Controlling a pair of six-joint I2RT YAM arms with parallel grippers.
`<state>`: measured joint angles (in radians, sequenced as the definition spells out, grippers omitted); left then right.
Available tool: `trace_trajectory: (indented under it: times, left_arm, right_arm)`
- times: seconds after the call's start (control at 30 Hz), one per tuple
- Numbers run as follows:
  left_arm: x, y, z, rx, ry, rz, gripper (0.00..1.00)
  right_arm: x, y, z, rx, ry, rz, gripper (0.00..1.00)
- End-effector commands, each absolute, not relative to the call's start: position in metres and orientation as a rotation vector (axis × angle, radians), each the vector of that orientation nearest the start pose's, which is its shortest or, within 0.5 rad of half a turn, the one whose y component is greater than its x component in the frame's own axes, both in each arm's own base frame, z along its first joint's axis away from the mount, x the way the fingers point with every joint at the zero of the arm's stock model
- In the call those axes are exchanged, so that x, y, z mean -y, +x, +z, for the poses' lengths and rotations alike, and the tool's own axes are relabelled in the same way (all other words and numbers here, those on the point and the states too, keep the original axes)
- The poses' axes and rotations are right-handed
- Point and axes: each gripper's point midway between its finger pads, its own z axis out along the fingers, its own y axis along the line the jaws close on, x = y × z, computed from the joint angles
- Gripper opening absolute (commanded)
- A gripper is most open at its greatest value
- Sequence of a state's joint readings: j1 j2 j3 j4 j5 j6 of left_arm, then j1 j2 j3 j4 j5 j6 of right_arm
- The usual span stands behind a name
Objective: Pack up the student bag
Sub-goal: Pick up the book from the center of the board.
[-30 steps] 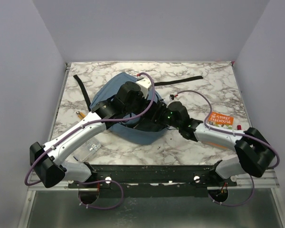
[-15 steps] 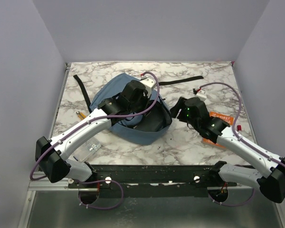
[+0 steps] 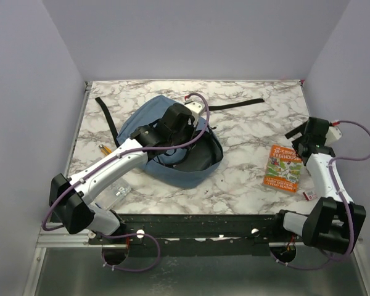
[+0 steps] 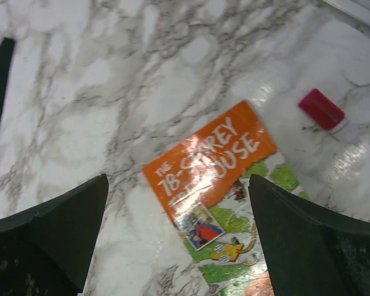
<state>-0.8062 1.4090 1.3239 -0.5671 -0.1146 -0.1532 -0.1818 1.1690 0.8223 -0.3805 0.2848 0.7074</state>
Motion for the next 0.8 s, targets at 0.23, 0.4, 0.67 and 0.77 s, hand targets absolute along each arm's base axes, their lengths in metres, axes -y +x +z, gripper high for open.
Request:
trace_trajectory:
  times: [0.23, 0.4, 0.67, 0.77]
  left_arm:
    - [0.291, 0.282, 0.232, -2.165, 0.671, -0.474, 0.0]
    - [0.294, 0.282, 0.228, -2.176, 0.679, -0.482, 0.0]
    - [0.295, 0.28, 0.229, -2.177, 0.682, -0.493, 0.0]
    - [0.297, 0.28, 0.225, -2.186, 0.686, -0.499, 0.0]
  right_arm:
    - [0.123, 0.291, 0.074, -1.989, 1.357, -0.01, 1.0]
    - [0.122, 0.282, 0.048, -2.064, 1.378, -0.046, 1.0]
    - [0.12, 0.278, 0.027, -2.128, 1.371, -0.059, 1.0]
    - [0.111, 0.28, 0.027, -2.168, 1.319, 0.002, 1.0]
